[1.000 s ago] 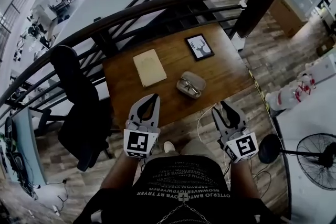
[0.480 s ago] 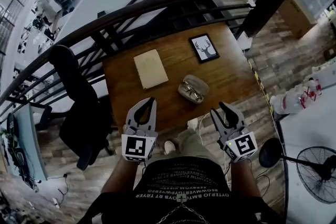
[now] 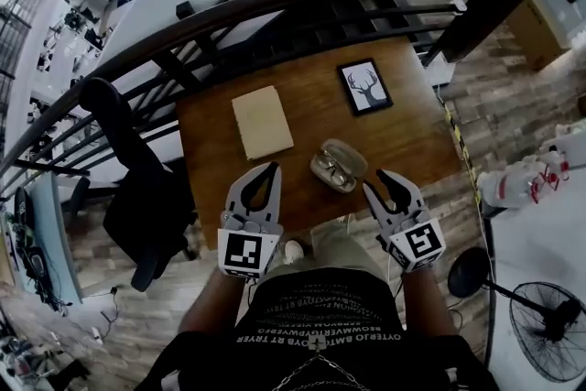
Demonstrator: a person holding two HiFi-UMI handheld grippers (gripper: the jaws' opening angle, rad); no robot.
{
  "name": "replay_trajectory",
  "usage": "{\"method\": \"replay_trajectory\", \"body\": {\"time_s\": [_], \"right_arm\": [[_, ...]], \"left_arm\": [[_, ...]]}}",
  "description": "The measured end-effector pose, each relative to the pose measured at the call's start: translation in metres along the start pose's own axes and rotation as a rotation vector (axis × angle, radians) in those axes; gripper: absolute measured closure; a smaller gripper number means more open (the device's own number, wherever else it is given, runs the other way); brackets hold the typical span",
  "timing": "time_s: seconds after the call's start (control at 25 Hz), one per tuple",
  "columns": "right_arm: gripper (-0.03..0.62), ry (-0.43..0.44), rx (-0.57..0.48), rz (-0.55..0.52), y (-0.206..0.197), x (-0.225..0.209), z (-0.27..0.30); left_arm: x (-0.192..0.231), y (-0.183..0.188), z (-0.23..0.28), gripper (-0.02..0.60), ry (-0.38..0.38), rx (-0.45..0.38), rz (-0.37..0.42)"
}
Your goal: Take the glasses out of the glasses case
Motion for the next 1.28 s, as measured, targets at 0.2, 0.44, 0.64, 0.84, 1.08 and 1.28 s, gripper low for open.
{"method": "replay_trajectory", "body": {"time_s": [0.2,0.44,0.64,0.84,1.08,1.28], "right_arm": [[0.467,0.049,0.049,-0.005,-0.016,-0.019,0.031],[0.475,0.072,0.044,0.026,-0.042,-0.029,0.061],[0.480,0.088,0.073,0.077,-0.071,-0.030,0.086],[0.480,0.111,0.117,0.092,-0.095,-0.032,0.109],[0.480,0.137,0.199,0.119,-0.135,-0.037,0.136],[0.480,0.141,0.267,0.117,-0.166,-0.041,0.158]], "left_arm": [[0.006,-0.010,0.020,0.552,0.019,0.020,-0.029],[0.013,-0.033,0.038,0.552,0.035,0.070,-0.050],[0.014,-0.049,0.046,0.552,0.031,0.107,-0.044],[0.016,-0.066,0.059,0.552,0.023,0.129,-0.079],[0.009,-0.076,0.075,0.552,0.003,0.131,-0.073],[0.008,-0.091,0.085,0.552,-0.002,0.152,-0.089]]}}
Point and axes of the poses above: the fingertips, and each gripper's own axes: z forward along the fingers, x to its left, y out of its top, the point moved 5 cm from there along -z, backward along the fingers, and after that the axes turned 11 degrees about x, right-handed, at the moved point
